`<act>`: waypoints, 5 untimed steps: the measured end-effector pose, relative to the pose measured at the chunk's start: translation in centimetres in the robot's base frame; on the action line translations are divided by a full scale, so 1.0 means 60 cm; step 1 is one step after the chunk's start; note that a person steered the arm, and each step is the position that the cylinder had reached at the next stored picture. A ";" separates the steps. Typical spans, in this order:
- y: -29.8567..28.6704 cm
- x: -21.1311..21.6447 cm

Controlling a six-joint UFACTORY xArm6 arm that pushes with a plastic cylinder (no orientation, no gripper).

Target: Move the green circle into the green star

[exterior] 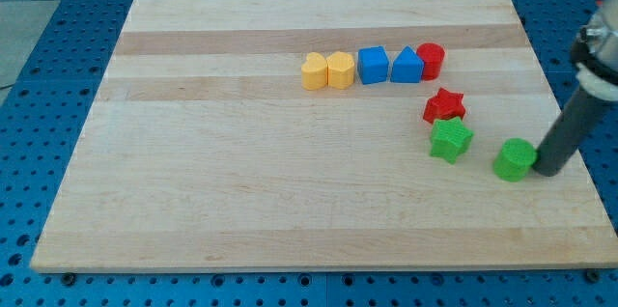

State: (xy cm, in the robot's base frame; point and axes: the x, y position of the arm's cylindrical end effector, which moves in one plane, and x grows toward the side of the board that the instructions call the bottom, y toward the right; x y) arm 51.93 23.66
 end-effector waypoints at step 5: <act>-0.018 0.025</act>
